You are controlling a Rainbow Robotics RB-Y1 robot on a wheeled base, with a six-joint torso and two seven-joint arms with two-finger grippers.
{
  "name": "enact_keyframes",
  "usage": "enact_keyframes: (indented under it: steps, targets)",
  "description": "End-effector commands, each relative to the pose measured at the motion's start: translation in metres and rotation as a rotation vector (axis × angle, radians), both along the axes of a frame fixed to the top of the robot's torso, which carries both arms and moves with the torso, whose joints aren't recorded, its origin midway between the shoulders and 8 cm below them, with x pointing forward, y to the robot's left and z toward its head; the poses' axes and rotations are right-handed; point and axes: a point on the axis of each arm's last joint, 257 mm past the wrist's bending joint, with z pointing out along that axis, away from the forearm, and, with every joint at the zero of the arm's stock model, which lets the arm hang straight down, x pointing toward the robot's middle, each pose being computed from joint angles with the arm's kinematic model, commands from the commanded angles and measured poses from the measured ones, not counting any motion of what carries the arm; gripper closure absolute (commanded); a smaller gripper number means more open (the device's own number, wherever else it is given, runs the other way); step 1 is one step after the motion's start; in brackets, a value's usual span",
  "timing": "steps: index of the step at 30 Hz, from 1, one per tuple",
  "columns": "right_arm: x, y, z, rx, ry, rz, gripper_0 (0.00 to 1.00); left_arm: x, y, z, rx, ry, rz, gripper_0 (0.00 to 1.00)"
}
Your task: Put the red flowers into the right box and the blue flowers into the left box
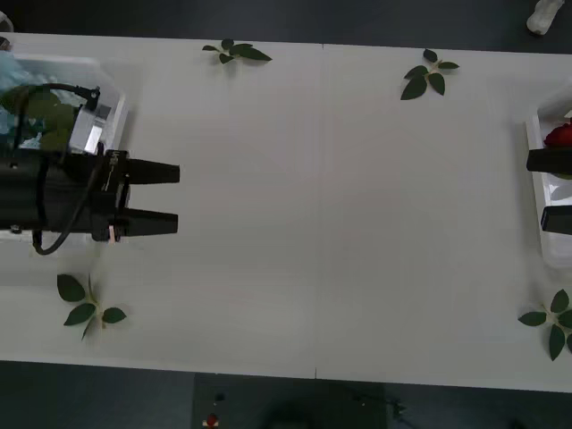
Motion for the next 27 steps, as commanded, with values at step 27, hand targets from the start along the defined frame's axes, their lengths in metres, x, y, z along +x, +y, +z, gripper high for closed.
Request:
enact_keyframes:
  steps: [27]
  targets:
    - [-0.004, 0.005, 0.010, 0.015, -0.013, 0.013, 0.00, -0.023, -0.079, 0.095, -0.075, -0.129, -0.223, 0.00]
